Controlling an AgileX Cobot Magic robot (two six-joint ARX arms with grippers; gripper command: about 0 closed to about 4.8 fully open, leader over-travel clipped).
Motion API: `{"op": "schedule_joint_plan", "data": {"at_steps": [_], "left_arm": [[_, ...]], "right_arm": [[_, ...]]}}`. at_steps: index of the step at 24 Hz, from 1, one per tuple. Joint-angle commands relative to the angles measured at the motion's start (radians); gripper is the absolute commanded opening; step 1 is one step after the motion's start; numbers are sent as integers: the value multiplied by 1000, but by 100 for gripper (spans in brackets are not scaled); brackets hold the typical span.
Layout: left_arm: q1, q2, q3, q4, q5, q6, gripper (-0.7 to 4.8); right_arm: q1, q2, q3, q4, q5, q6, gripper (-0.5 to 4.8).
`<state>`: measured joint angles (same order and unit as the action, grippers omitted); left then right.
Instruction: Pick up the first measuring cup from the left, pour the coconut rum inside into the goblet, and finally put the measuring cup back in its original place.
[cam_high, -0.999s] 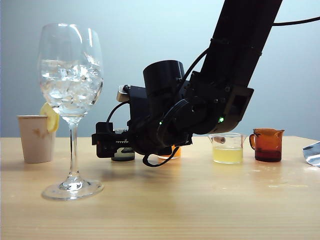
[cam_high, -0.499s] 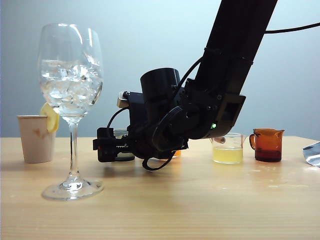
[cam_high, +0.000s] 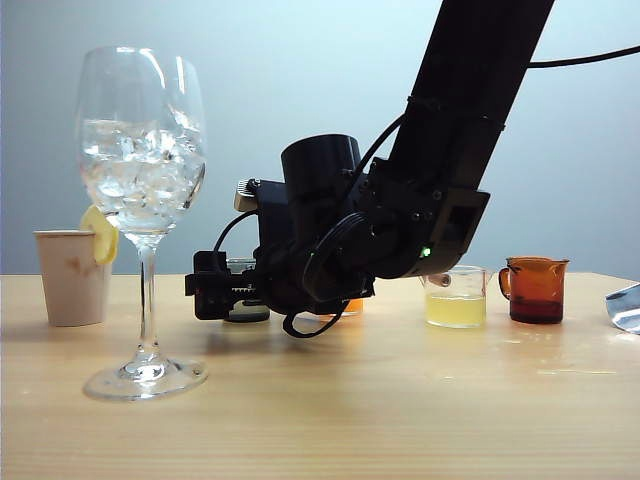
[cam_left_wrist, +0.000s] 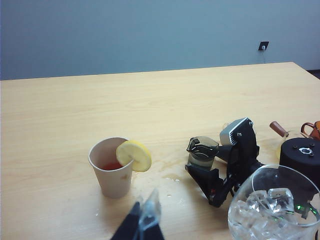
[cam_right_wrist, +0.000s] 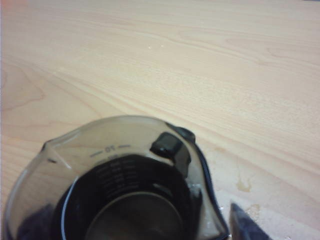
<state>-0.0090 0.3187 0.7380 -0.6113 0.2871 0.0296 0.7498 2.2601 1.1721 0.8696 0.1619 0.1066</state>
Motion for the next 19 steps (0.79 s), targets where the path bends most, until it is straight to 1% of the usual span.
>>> {"op": "schedule_joint_plan", "data": {"at_steps": [1,3,6,11,19], "left_arm": [[-2,-1,3,-7,2,5,-5],[-2,-1,3,-30,2,5,-5],[-2,-2,3,-68,2,5,-5],[-3,-8,4,-66,2,4,-5],[-6,-21,4,-70,2,5,-5]], "right_arm": [[2,-3,4,16,1,-3,479],[2,4,6,24,1,-3,479],[1,18,39,-9,-2,-2,479],[2,47,101,-45,-3,-3,479],[-4,55,106,-64,1,-2,479]]}}
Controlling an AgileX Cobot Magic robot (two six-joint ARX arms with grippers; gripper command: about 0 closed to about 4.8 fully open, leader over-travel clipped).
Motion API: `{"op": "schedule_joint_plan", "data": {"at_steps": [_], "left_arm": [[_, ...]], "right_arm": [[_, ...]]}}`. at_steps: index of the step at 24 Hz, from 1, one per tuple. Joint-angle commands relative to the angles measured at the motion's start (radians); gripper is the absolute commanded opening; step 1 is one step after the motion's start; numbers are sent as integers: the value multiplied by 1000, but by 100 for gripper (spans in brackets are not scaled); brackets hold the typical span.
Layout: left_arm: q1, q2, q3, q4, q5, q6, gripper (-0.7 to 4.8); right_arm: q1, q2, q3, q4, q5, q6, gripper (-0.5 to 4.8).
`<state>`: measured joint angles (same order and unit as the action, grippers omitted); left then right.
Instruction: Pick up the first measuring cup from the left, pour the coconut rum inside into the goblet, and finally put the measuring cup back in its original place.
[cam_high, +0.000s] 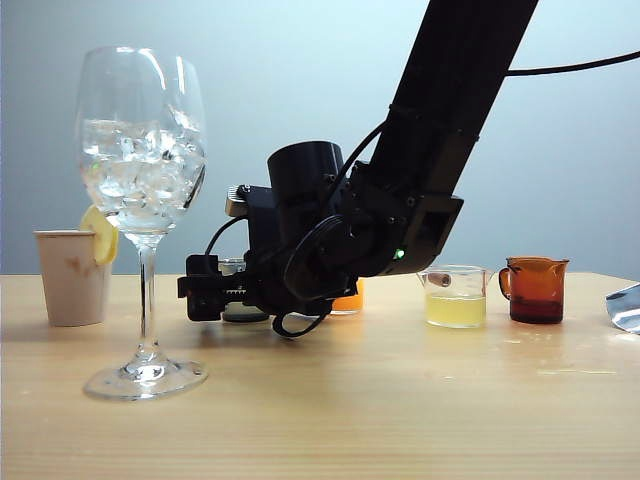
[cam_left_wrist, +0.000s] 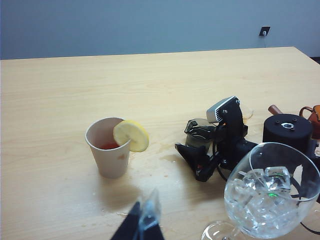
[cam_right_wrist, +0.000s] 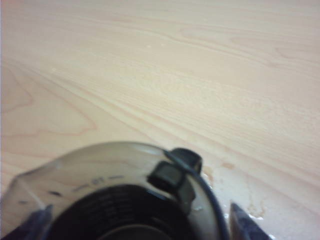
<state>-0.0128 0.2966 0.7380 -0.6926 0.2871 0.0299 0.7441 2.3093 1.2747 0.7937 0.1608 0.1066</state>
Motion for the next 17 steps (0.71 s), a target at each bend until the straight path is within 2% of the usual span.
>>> {"op": "schedule_joint_plan", "data": {"at_steps": [1,3,6,10,13,15,17], "left_arm": [[-3,1,4,11,2,5,-5],[-4,1,4,11,2,9,-5],[-11,1,4,11,2,23,-5],[-15,1,4,10,2,23,-5],[-15,1,4,10,2,23,-5],[-15,1,4,10,2,23,-5],[-15,1,4,10,2,23,-5]], "right_arm": [[4,14,4,10,1,-3,447],[5,21,3,5,-5,-2,386],[6,21,4,4,-5,-2,363],[6,21,4,24,-5,-2,363],[6,21,14,10,-5,-2,233],[6,21,14,19,-5,-1,201],[6,21,14,18,-6,-2,198]]}}
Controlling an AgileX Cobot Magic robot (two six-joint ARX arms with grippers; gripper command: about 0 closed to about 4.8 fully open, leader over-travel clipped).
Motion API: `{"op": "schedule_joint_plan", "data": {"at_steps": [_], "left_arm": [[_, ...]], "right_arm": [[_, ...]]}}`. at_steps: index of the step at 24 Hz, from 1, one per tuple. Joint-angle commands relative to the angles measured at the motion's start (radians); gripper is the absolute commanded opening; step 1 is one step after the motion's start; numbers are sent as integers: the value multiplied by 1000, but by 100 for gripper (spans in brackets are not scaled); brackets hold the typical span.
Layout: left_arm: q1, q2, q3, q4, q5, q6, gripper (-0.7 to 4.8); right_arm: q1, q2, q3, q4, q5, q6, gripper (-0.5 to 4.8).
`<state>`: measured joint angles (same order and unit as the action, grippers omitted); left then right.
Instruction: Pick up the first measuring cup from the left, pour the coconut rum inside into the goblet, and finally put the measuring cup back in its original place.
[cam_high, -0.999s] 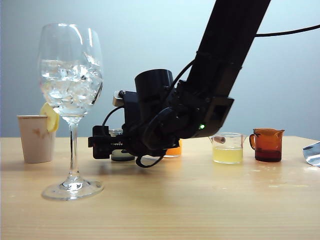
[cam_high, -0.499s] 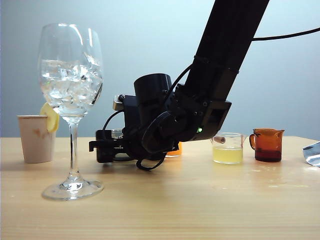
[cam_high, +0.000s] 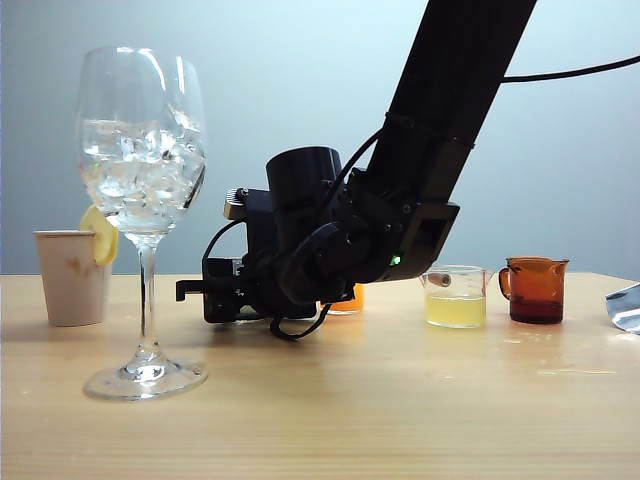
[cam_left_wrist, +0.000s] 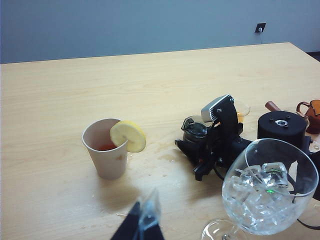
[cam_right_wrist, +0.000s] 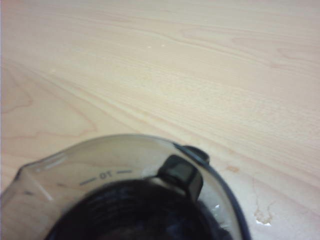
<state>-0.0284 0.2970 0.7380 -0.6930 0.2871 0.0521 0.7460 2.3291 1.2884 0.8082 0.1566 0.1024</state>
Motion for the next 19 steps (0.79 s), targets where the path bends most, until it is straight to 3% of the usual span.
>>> {"op": "schedule_joint_plan", "data": {"at_steps": [1,6,10,19], "left_arm": [[0,0,4,11,2,1,-5],[0,0,4,12,-10,2,-5],[0,0,4,14,-14,2,-5],[0,-1,4,28,-14,1,-5]], "right_arm": [[4,1,0,4,-1,2,198],[4,-10,0,11,-4,2,198],[4,-54,-1,-6,-66,1,197],[-2,-154,-2,-28,-66,0,197]]}}
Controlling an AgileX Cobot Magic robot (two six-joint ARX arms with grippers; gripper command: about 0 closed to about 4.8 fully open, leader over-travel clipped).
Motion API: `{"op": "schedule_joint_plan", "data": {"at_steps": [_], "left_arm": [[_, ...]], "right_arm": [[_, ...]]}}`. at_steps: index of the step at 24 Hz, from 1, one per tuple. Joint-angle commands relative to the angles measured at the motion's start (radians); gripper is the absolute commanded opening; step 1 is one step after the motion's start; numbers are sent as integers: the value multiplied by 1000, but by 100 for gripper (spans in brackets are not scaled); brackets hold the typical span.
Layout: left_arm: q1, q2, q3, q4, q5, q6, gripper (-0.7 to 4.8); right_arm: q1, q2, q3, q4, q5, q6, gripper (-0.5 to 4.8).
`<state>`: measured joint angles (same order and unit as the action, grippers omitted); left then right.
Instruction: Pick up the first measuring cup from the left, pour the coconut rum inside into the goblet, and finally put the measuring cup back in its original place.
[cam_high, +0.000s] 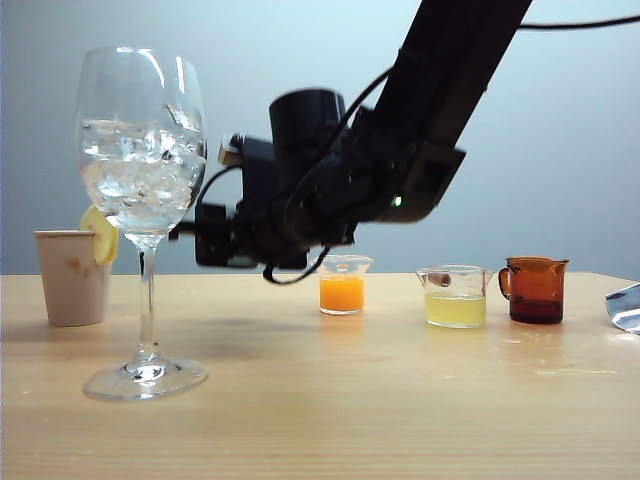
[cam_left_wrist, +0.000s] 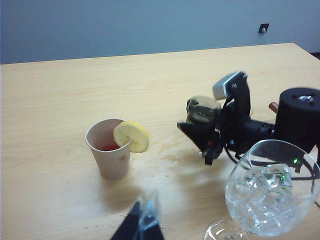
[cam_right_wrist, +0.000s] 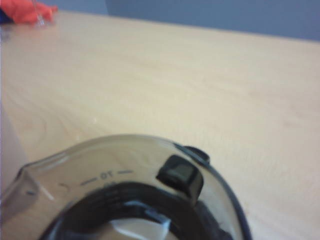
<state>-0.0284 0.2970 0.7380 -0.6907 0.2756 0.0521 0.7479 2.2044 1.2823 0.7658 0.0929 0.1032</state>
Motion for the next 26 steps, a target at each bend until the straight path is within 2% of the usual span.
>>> {"op": "schedule_joint_plan", "data": {"at_steps": [1,10,14,17,20,22,23,26], "left_arm": [[0,-5,4,26,-3,1,-5],[0,-21,4,35,-3,1,-5],[0,-23,4,34,-3,1,-5],[0,-23,4,33,-2,0,-4],[0,-23,4,35,46,0,-5],[0,-23,4,47,100,0,-5],[0,-23,4,47,121,-2,-5],[0,-23,4,50,129,-42,-5]], "right_arm": [[-7,-49,4,1,-10,-5,197],[-27,-192,3,-122,-16,-26,197],[-48,-270,3,-208,-85,-35,197],[-54,-335,3,-293,-140,-89,197],[-54,-416,3,-404,-204,-138,197],[-54,-460,2,-452,-209,-163,195],[-54,-484,2,-473,-228,-172,154],[-53,-521,2,-494,-254,-183,148]]}}
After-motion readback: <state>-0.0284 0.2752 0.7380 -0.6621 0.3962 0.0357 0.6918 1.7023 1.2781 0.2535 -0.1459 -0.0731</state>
